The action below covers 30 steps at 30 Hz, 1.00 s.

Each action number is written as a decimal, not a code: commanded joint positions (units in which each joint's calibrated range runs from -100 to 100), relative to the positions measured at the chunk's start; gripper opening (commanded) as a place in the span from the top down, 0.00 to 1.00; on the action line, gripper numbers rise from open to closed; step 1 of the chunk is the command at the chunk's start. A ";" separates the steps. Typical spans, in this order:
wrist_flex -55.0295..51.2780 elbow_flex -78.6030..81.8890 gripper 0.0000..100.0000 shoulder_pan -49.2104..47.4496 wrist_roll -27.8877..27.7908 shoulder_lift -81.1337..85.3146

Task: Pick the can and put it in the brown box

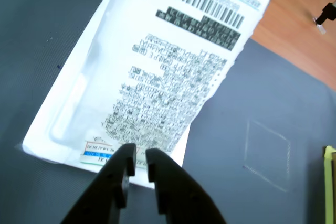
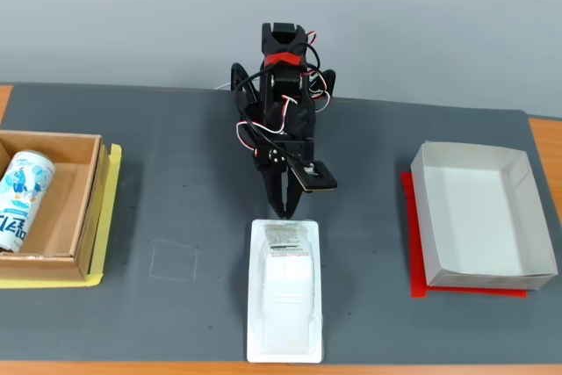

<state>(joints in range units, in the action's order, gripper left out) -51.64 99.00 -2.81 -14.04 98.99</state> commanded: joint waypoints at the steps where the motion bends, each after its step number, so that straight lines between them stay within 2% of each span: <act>1: -4.47 -0.54 0.98 -0.20 3.20 0.84; 6: -15.14 -4.34 0.98 -2.80 11.02 0.84; 10: -23.20 -6.60 0.98 -3.04 13.52 0.84; 30: -22.77 -6.88 0.98 -2.55 13.78 0.34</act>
<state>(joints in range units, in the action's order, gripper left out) -74.48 95.38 -5.62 -0.42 99.15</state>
